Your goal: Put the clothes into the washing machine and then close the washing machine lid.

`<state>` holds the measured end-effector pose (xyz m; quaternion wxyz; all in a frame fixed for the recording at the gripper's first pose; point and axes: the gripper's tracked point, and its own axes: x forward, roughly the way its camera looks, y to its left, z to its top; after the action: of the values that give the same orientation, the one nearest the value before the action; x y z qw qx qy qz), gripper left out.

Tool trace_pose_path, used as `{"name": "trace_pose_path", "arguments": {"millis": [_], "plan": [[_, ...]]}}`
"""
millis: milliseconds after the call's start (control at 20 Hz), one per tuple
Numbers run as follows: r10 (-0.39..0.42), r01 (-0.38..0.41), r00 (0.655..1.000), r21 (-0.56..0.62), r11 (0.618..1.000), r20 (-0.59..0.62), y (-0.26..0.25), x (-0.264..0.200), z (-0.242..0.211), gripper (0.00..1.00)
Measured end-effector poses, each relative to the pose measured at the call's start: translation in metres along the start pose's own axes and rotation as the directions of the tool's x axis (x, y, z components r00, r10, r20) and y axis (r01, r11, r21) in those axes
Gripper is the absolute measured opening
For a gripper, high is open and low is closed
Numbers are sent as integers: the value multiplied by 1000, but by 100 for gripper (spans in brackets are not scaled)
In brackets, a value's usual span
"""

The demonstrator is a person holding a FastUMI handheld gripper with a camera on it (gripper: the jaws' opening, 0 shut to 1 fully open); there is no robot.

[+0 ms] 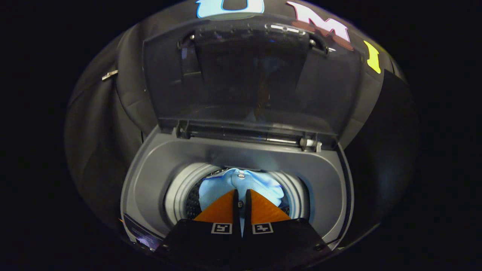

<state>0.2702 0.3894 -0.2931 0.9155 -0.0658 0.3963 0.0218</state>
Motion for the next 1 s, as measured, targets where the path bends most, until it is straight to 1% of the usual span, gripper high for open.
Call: {"name": "trace_pose_path", "arguments": {"millis": [150, 350, 450, 500, 600, 750, 800, 950, 1000], "plan": [[-5, 5, 999, -7, 1000, -32, 0, 13, -13, 5], [-6, 6, 998, -9, 1000, -55, 1, 18, -20, 5], [-33, 33, 996, -3, 999, -79, -2, 19, -24, 5], [-46, 46, 994, -5, 999, -96, -5, 15, -26, 15], [-18, 19, 998, 21, 1000, -61, 0, 15, -19, 36], [-19, 21, 997, 22, 1000, -69, -2, 12, -18, 67], [-15, 17, 998, 25, 1000, -66, 0, 12, -17, 70], [-50, 50, 995, -3, 999, -82, -5, 12, -23, 70], [-48, 47, 994, -8, 999, -102, -4, 12, -26, 71]]}}
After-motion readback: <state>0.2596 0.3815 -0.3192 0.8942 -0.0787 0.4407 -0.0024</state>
